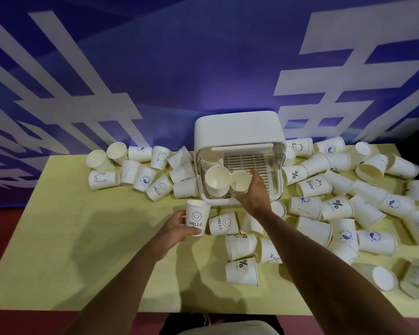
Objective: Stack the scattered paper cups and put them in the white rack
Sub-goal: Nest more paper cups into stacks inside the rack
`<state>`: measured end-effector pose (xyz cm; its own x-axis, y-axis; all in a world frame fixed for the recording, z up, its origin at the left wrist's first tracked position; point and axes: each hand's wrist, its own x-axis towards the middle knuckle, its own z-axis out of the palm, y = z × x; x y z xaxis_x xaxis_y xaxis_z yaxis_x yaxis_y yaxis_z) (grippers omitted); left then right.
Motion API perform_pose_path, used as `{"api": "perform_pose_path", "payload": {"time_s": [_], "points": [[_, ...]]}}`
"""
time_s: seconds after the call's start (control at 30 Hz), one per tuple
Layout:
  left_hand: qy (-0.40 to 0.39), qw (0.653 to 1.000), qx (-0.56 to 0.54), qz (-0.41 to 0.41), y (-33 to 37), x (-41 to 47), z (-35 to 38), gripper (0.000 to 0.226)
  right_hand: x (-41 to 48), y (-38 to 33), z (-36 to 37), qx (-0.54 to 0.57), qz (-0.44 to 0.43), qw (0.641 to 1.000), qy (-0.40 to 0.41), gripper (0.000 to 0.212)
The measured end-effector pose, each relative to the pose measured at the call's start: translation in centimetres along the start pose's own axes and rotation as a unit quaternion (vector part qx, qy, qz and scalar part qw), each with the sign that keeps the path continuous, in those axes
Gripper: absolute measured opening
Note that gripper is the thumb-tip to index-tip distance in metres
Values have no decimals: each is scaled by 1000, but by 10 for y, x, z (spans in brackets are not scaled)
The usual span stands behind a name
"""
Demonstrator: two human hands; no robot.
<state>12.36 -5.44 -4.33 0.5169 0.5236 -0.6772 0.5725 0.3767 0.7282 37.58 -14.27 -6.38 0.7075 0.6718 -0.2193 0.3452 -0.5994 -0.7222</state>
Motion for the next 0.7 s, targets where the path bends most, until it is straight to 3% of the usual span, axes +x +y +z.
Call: {"api": "perform_pose_path", "payload": {"time_s": [0.1, 0.23, 0.37, 0.53, 0.7], "points": [[-1, 999, 33, 9, 4, 3, 5, 64, -9, 0, -5, -6, 8, 1000, 13, 83], [-15, 998, 60, 25, 4, 7, 11, 61, -29, 1, -12, 15, -50, 996, 79, 55], [-34, 996, 56, 57, 10, 7, 21, 60, -50, -2, -16, 95, -48, 994, 20, 28], [-48, 993, 65, 89, 22, 12, 37, 65, -69, -4, -19, 157, -37, 980, -121, 52], [-67, 987, 98, 111, 32, 19, 50, 69, -68, -8, -21, 198, -32, 972, -122, 62]]}}
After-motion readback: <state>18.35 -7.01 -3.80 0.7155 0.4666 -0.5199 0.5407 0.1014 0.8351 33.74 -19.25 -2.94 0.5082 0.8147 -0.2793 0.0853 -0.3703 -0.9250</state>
